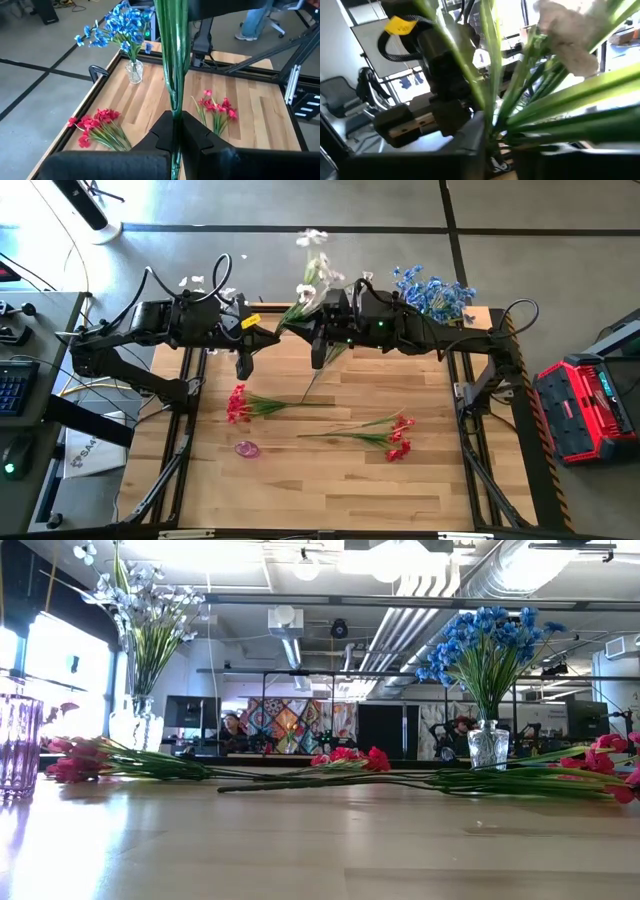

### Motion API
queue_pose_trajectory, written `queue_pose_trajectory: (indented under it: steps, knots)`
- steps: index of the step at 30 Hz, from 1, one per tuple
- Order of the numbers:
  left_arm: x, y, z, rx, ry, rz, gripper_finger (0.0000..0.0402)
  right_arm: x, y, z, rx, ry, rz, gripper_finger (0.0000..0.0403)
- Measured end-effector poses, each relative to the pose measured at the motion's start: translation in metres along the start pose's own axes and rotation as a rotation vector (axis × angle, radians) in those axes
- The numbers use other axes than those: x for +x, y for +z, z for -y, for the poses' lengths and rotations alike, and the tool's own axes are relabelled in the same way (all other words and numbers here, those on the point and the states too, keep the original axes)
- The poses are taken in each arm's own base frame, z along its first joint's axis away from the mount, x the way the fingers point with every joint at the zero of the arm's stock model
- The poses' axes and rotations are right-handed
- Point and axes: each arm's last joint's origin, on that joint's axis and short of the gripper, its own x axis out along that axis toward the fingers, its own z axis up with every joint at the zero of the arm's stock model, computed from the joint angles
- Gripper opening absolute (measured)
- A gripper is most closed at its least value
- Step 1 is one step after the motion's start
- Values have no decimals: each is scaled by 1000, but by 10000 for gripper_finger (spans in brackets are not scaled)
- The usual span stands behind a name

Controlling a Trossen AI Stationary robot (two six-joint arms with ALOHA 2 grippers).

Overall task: Sort flowers into vase by color
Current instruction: Put the white flowers into the left transparent vase

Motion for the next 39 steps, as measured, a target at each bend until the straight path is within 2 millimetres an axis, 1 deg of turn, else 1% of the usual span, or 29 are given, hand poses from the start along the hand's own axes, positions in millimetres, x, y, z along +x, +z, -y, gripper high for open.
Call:
queue_pose_trajectory:
  steps: [1,2,6,10,14,17,19,22,25,28,30,33,36,37,39]
  knots:
    - [0,0,0,1,-5,-2,0,0,0,0,-16,-1,-4,26]
    - [0,0,1,0,-18,-4,0,0,-1,0,-36,0,-7,14]
    - [0,-1,2,2,-69,-19,18,-1,-4,2,-48,8,-54,4]
    - [1,-1,2,-16,-76,-14,61,-1,-11,11,-66,44,-162,2]
    - [0,0,3,-24,-85,-1,111,-1,-22,17,-93,36,-269,1]
    - [9,1,5,-31,-95,-20,142,-1,-22,19,-105,41,-277,0]
    - [21,-1,7,-36,-96,-53,158,-1,-21,19,-101,65,-270,0]
    - [37,-3,10,-30,-89,-94,173,0,-20,21,-95,91,-267,0]
    - [48,-4,12,-34,-61,-112,178,0,-20,22,-90,115,-278,0]
    - [52,-2,12,-63,-34,-88,170,0,-20,22,-89,125,-286,0]
    - [52,1,12,-69,-30,-57,151,-1,-20,21,-87,142,-292,0]
    - [52,2,12,-69,-18,-47,100,-1,-21,21,-101,146,-300,0]
    - [53,2,11,-71,-16,-51,30,-1,-21,21,-121,152,-301,0]
    - [52,1,10,-72,-18,-56,17,-1,-21,21,-122,150,-302,1]
    - [51,1,10,-81,-17,-58,13,-2,-20,24,-131,146,-299,8]
